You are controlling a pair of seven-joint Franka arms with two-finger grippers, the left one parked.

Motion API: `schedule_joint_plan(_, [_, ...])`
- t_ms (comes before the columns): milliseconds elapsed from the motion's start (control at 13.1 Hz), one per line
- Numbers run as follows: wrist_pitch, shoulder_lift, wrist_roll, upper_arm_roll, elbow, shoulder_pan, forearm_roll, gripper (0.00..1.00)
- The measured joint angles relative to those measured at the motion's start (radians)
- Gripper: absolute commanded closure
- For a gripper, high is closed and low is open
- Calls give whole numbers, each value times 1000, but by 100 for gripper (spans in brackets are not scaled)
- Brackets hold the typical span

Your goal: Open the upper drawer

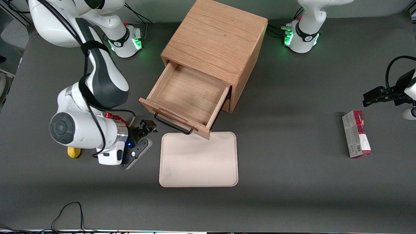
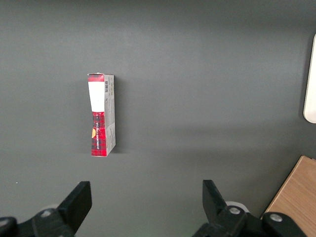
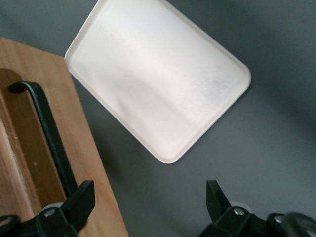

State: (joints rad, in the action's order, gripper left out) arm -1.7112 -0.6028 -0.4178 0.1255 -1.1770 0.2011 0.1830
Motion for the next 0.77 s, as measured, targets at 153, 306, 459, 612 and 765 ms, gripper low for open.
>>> schedule_joint_plan(153, [40, 22, 0, -41, 3, -10, -2, 0])
schedule_joint_plan(306, [108, 47, 6, -84, -4, -11, -5, 0])
schedule_joint_plan(459, [125, 83, 25, -125, -45, -9, -5, 0])
schedule_joint_plan(612, [124, 147, 108, -142, -129, -7, -32, 0])
schedule_joint_plan(765, [99, 235, 193, -142, -242, 15, -103, 0])
